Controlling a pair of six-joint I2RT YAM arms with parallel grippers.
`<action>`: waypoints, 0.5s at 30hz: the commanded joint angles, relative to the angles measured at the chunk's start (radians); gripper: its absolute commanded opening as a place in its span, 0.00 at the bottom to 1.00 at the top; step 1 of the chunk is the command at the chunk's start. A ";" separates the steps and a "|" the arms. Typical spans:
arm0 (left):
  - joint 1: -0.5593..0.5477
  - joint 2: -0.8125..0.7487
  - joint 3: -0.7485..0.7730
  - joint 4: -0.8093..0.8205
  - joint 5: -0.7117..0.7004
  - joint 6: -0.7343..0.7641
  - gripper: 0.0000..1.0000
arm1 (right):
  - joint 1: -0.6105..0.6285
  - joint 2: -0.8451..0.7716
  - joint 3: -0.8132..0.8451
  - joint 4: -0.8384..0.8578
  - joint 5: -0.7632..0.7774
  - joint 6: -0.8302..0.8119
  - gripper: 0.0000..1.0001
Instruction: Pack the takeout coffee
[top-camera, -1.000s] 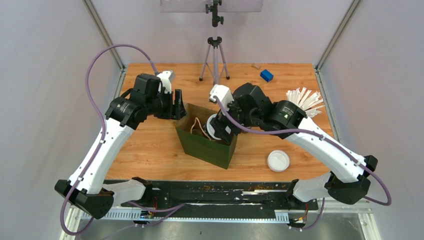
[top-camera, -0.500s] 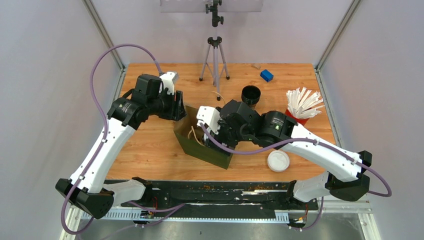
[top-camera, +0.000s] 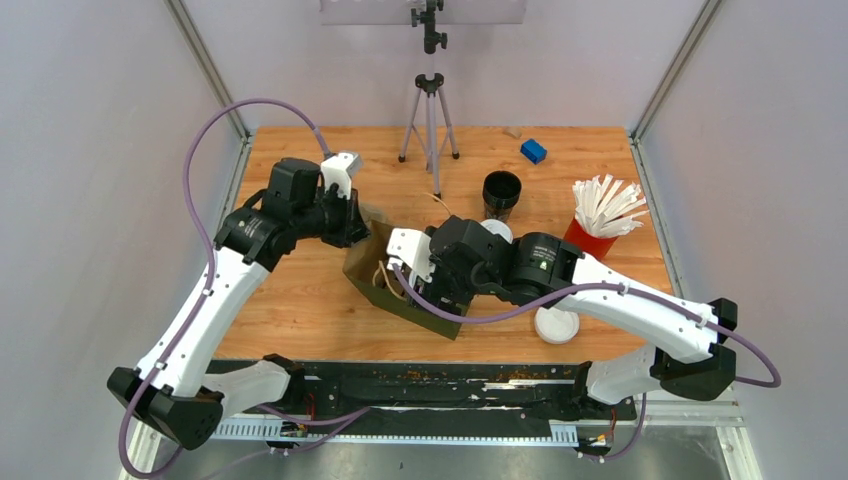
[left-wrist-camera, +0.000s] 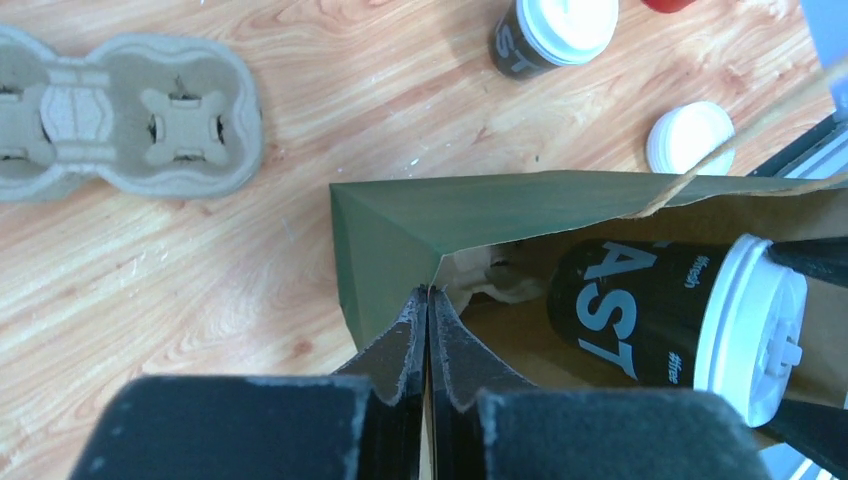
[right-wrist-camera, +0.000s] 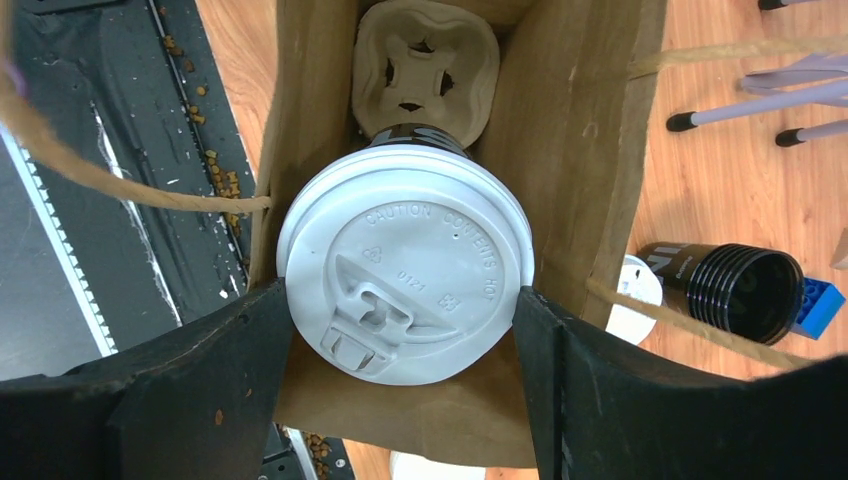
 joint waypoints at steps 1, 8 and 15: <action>0.000 -0.089 -0.060 0.165 0.078 0.019 0.02 | 0.005 0.015 0.038 0.044 0.074 -0.013 0.73; 0.000 -0.142 -0.091 0.229 0.077 0.059 0.00 | -0.024 0.047 0.040 0.118 0.083 -0.095 0.73; -0.002 -0.219 -0.186 0.354 0.094 -0.030 0.00 | -0.025 0.067 0.042 0.101 0.031 -0.186 0.73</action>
